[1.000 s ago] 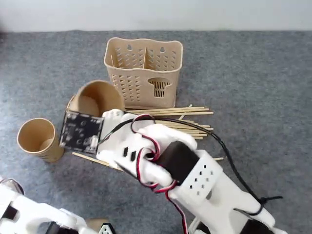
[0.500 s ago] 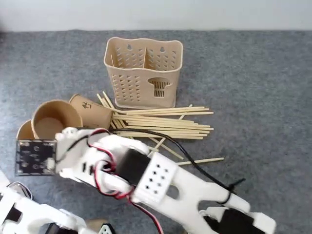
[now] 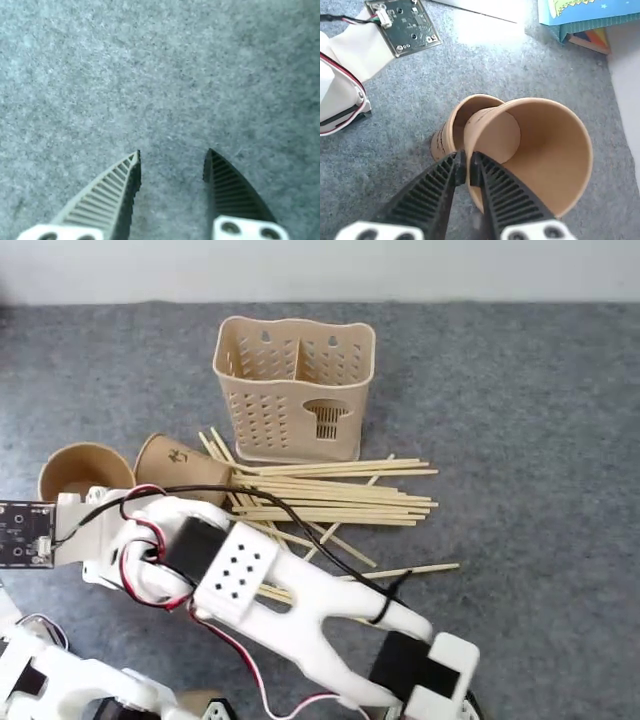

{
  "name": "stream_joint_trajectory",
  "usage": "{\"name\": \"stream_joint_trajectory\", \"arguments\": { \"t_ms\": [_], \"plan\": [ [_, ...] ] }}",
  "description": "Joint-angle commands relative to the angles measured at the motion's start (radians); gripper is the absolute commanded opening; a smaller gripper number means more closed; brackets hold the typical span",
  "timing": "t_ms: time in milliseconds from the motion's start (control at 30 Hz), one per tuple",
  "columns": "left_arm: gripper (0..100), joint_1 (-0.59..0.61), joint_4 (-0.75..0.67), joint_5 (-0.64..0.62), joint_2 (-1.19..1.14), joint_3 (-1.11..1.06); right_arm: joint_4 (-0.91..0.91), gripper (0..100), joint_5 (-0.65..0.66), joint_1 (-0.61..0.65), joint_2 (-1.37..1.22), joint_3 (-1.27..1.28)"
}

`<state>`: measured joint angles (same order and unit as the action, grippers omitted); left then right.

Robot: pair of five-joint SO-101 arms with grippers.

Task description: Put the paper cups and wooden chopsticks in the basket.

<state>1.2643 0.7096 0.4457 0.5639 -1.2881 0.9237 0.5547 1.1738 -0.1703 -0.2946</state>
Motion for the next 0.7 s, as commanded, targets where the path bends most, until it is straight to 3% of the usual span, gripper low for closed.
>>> {"name": "stream_joint_trajectory", "arguments": {
  "t_ms": [0, 267, 467, 667],
  "plan": [
    [20, 0.002, -0.008, -0.008, 0.026, -0.008, 0.038, 0.9, 0.000, 0.012, -0.012, -0.100],
    [20, 0.003, -0.011, -0.091, 0.028, -0.016, 0.096, 2.0, -0.005, 0.022, -0.097, -0.161],
    [20, 0.003, -0.011, -0.091, 0.028, -0.016, 0.096, 18.9, -0.064, 0.022, -0.101, -0.186],
    [20, 0.002, -0.011, -0.091, 0.028, -0.016, 0.183, 19.1, -0.086, 0.004, -0.082, -0.347]
  ]
}}
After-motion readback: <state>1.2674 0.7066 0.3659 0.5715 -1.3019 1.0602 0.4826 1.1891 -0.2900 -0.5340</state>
